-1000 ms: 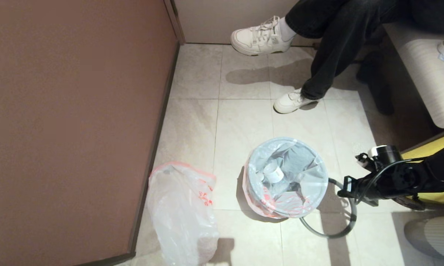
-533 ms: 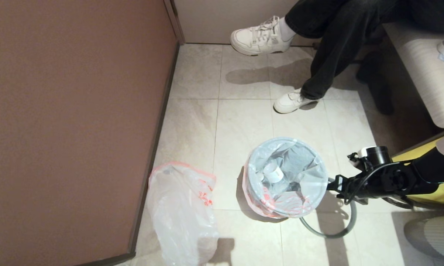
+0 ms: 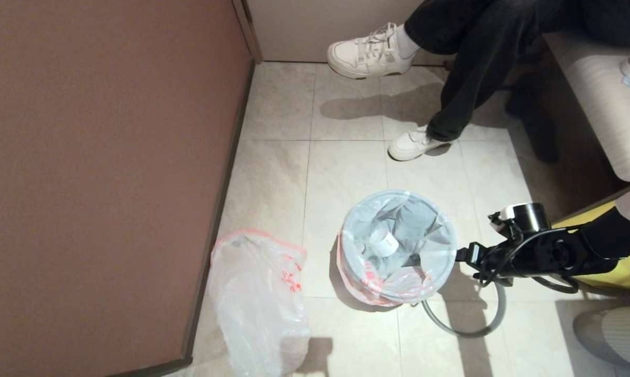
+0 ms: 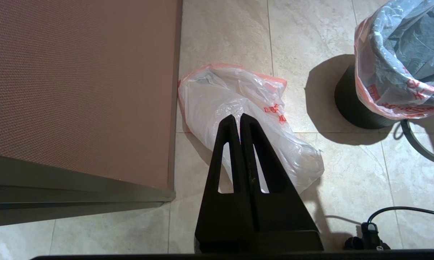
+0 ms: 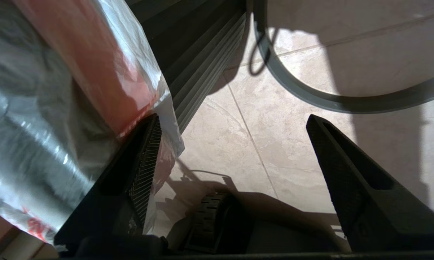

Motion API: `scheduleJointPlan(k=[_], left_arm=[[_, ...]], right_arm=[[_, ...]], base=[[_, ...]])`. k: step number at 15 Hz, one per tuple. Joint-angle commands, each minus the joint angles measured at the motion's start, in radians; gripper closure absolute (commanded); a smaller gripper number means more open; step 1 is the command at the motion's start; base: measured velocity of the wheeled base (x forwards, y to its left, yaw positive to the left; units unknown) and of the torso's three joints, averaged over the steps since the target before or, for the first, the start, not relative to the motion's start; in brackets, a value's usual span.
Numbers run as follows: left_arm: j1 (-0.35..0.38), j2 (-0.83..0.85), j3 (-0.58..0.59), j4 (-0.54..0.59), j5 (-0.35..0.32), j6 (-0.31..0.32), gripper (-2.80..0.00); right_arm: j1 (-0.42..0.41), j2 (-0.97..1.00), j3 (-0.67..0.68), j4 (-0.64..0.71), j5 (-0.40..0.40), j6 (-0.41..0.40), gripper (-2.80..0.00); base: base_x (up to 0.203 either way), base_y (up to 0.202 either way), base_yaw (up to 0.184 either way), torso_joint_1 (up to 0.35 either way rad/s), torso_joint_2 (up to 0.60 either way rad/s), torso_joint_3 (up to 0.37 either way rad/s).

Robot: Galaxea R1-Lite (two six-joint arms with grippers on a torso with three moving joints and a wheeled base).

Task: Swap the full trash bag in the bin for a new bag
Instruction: Place the trash bag on the floor

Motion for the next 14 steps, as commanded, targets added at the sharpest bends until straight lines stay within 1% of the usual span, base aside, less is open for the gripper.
scheduleJointPlan(k=[1,3,5,6,7,8,10,11,12,13,14], left_arm=[[0.0,0.001,0.0,0.0,0.0,0.0,0.0],[0.0,0.001,0.0,0.0,0.001,0.0,0.0],[0.0,0.001,0.0,0.0,0.001,0.0,0.0],[0.0,0.001,0.0,0.0,0.0,0.0,0.0],[0.0,0.001,0.0,0.0,0.001,0.0,0.0],[0.0,0.001,0.0,0.0,0.0,0.0,0.0],[0.0,0.001,0.0,0.0,0.0,0.0,0.0],[0.0,0.001,0.0,0.0,0.001,0.0,0.0],[0.0,0.001,0.0,0.0,0.0,0.0,0.0],[0.0,0.001,0.0,0.0,0.001,0.0,0.0],[0.0,0.001,0.0,0.0,0.001,0.0,0.0]], right_arm=[[-0.015,-0.021,0.021,-0.001,0.008,0.003,-2.8],[-0.03,-0.016,0.027,-0.003,0.022,0.003,-2.8],[-0.072,-0.018,0.032,-0.001,0.017,0.002,-2.8],[-0.093,-0.024,0.039,-0.001,0.027,0.003,-2.8],[-0.109,-0.032,0.04,-0.002,0.062,0.005,0.0],[-0.13,-0.033,0.036,-0.002,0.108,0.012,0.0],[-0.19,-0.027,0.021,-0.023,0.181,0.056,0.0],[-0.215,-0.017,0.019,-0.05,0.242,0.064,0.0],[-0.23,-0.003,0.018,-0.071,0.351,0.078,0.0],[-0.241,0.024,0.017,-0.086,0.44,0.089,0.0],[-0.243,0.06,0.008,-0.101,0.49,0.094,0.0]], base=[[0.0,0.0,0.0,0.0,0.0,0.0],[0.0,0.0,0.0,0.0,0.0,0.0],[0.0,0.0,0.0,0.0,0.0,0.0],[0.0,0.0,0.0,0.0,0.0,0.0],[0.0,0.0,0.0,0.0,0.0,0.0],[0.0,0.0,0.0,0.0,0.0,0.0],[0.0,0.0,0.0,0.0,0.0,0.0],[0.0,0.0,0.0,0.0,0.0,0.0],[0.0,0.0,0.0,0.0,0.0,0.0],[0.0,0.0,0.0,0.0,0.0,0.0],[0.0,0.0,0.0,0.0,0.0,0.0]])
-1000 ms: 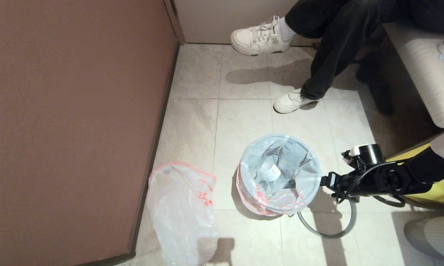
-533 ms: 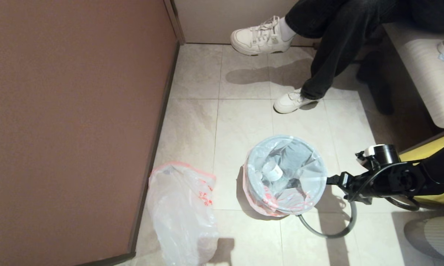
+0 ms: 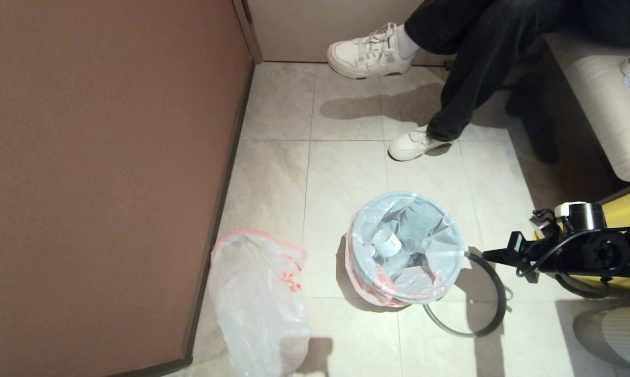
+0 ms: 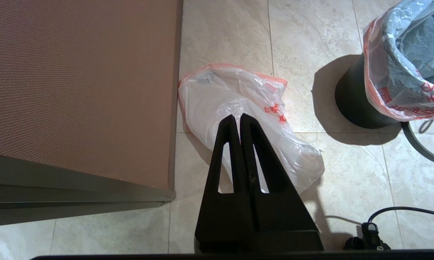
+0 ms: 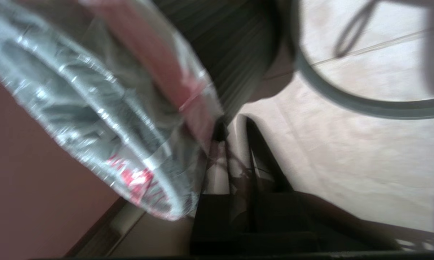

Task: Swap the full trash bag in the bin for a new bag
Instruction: Place the trash bag on the floor

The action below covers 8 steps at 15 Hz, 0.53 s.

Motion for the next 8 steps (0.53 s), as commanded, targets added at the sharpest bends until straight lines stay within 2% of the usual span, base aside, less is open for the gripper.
scheduleJointPlan(k=[1,3,5,8], left_arm=[[0.0,0.001,0.0,0.0,0.0,0.0,0.0],[0.0,0.001,0.0,0.0,0.001,0.0,0.0],[0.0,0.001,0.0,0.0,0.0,0.0,0.0],[0.0,0.001,0.0,0.0,0.0,0.0,0.0]], right_arm=[[-0.008,0.084,-0.025,-0.023,0.09,0.006,0.0],[0.011,0.112,-0.101,-0.021,0.108,0.037,0.0],[0.037,0.148,-0.224,0.041,0.106,0.062,0.0],[0.055,0.16,-0.372,0.324,0.105,0.067,0.0]], base=[[0.0,0.0,0.0,0.0,0.0,0.0],[0.0,0.0,0.0,0.0,0.0,0.0],[0.0,0.0,0.0,0.0,0.0,0.0],[0.0,0.0,0.0,0.0,0.0,0.0]])
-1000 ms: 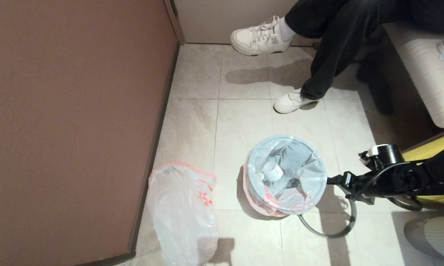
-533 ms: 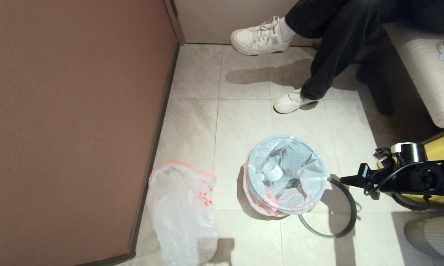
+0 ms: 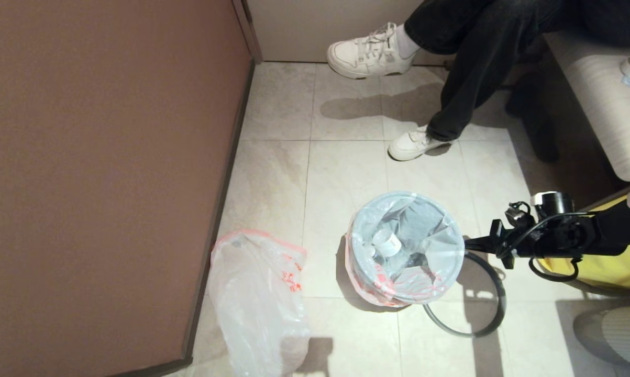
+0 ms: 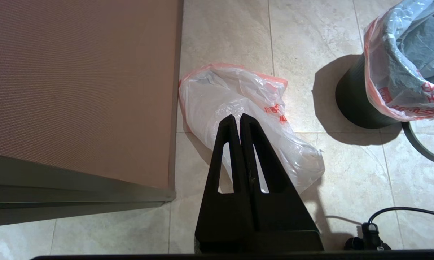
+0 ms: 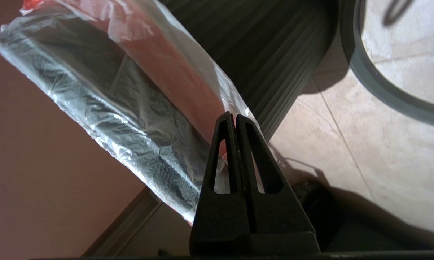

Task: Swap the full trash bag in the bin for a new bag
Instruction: Place the trash bag on the floor

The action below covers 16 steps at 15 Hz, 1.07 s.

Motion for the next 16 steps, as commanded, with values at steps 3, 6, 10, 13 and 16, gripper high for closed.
scheduleJointPlan(k=[3,6,10,13,16], left_arm=[[0.0,0.001,0.0,0.0,-0.001,0.0,0.0],[0.0,0.001,0.0,0.0,0.0,0.0,0.0],[0.0,0.001,0.0,0.0,0.001,0.0,0.0],[0.0,0.001,0.0,0.0,0.0,0.0,0.0],[0.0,0.001,0.0,0.0,0.0,0.0,0.0]], right_arm=[[0.0,0.008,-0.089,0.174,-0.014,0.049,0.0],[-0.029,0.004,-0.162,0.274,-0.058,0.144,-2.8],[-0.054,0.02,-0.241,0.353,0.008,0.228,-2.8],[-0.044,0.064,-0.303,0.386,0.008,0.284,-2.8],[-0.025,0.112,-0.386,0.506,0.008,0.287,-2.8]], base=[[0.0,0.0,0.0,0.0,0.0,0.0],[0.0,0.0,0.0,0.0,0.0,0.0],[0.0,0.0,0.0,0.0,0.0,0.0],[0.0,0.0,0.0,0.0,0.0,0.0],[0.0,0.0,0.0,0.0,0.0,0.0]])
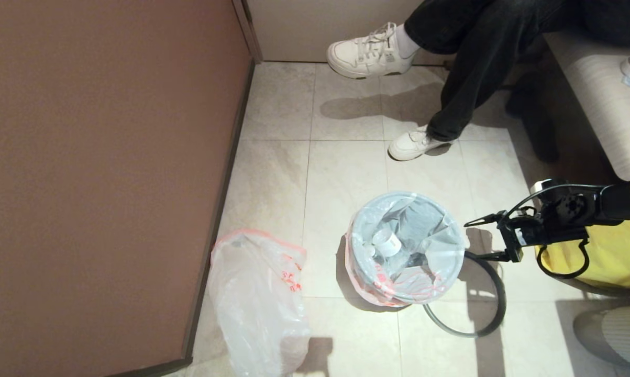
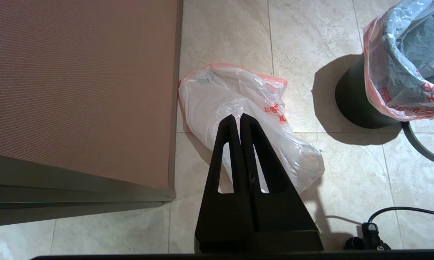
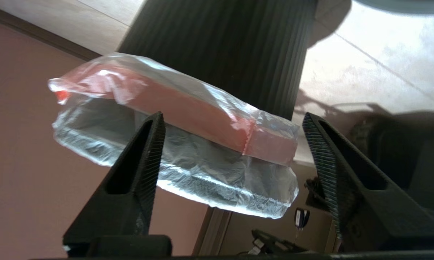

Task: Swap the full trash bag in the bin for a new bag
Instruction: Place the trash bag on the floor

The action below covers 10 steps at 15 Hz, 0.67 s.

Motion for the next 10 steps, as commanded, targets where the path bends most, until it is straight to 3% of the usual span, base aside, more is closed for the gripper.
scheduleJointPlan(k=[1,7,8,10], left_arm=[[0.0,0.001,0.0,0.0,-0.001,0.0,0.0],[0.0,0.001,0.0,0.0,0.001,0.0,0.0],[0.0,0.001,0.0,0.0,0.001,0.0,0.0],[0.0,0.001,0.0,0.0,-0.001,0.0,0.0]], right_arm=[[0.015,0.045,-0.048,0.056,0.004,0.005,-2.8],[0.076,0.059,-0.06,0.121,0.003,0.003,-2.8],[0.077,0.062,-0.06,0.121,0.003,0.003,0.0],[0.088,0.065,-0.06,0.124,0.003,0.003,0.0]], base=[[0.0,0.0,0.0,0.0,0.0,0.0],[0.0,0.0,0.0,0.0,0.0,0.0],[0.0,0.0,0.0,0.0,0.0,0.0],[0.0,0.0,0.0,0.0,0.0,0.0]])
